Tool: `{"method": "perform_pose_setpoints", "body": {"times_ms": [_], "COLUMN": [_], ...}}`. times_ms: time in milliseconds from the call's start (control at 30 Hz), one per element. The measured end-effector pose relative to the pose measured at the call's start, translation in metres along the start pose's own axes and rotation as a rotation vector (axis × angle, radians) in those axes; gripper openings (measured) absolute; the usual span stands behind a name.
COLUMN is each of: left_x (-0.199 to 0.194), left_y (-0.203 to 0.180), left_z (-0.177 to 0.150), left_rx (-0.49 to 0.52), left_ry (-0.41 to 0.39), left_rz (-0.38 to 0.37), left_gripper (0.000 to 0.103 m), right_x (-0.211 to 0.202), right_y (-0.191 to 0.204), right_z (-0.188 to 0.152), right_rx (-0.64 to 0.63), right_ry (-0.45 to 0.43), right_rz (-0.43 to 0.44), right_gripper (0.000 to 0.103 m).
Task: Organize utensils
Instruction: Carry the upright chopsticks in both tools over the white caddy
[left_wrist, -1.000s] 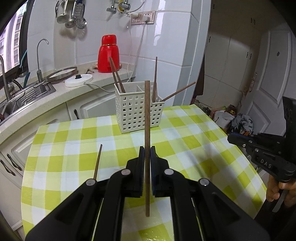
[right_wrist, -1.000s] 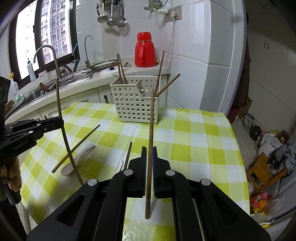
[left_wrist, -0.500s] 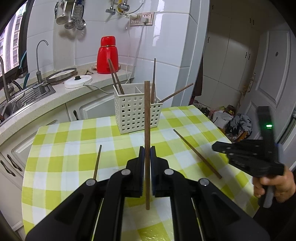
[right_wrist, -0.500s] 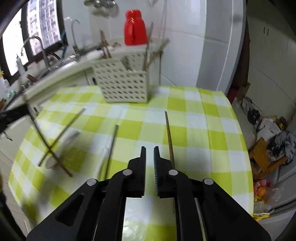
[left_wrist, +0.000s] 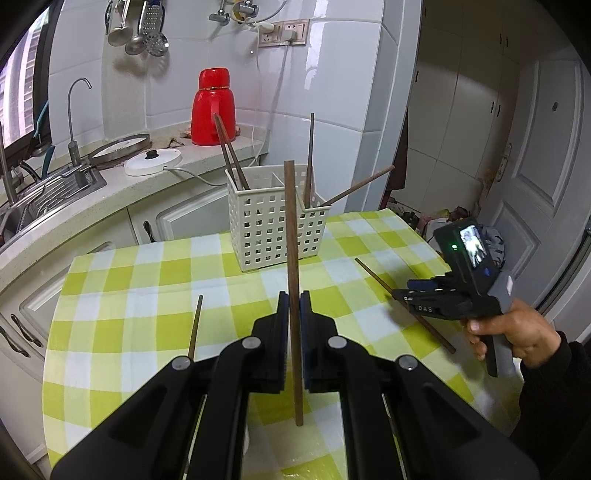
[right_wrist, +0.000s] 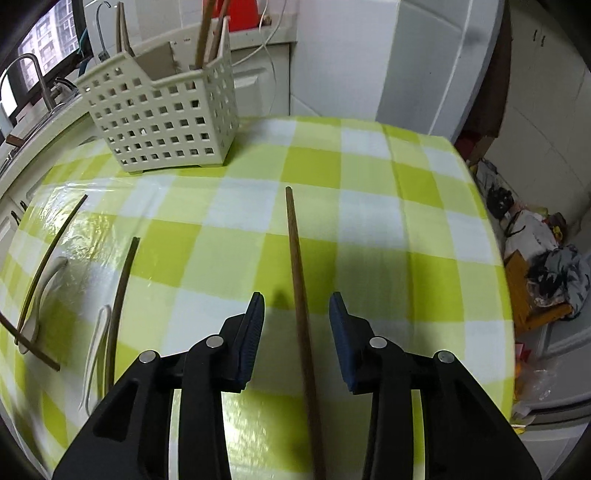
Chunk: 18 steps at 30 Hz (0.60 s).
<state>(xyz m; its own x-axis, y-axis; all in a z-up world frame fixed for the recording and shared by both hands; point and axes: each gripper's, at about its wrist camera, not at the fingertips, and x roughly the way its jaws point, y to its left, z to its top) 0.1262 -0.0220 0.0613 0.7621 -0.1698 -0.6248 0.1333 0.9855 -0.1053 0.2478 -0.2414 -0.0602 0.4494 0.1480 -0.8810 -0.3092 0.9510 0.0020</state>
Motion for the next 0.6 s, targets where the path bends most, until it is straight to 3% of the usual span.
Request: {"method": "perform_pose_setpoints", "body": {"times_ms": [133,267,367,600], "left_x": [0.005,0.009,0.01,0.011], "left_y": [0.003,0.006,0.006,0.006], "left_z": [0.002,0.005,0.005,0.004], "left_rx": [-0.008,-0.009,-0.01,-0.008], "left_ry": [0.003,0.007,0.007,0.007], "left_rz": [0.005,0.008,0.008,0.004], "left_gripper": [0.006,0.006,0.006,0.006], "right_x": [0.019,0.025,0.027,-0.001], "right_y": [-0.002,-0.003,-0.002,-0.01], "right_z": [0.007,0.013,0.016,0.013], "right_rx": [-0.016,-0.03,-0.036,0.002], "right_ry": [0.035,0.036,0.036,-0.03], "right_rz": [-0.001,0.006,0.028,0.035], "right_gripper": [0.025,0.024,0.007,0.006]}}
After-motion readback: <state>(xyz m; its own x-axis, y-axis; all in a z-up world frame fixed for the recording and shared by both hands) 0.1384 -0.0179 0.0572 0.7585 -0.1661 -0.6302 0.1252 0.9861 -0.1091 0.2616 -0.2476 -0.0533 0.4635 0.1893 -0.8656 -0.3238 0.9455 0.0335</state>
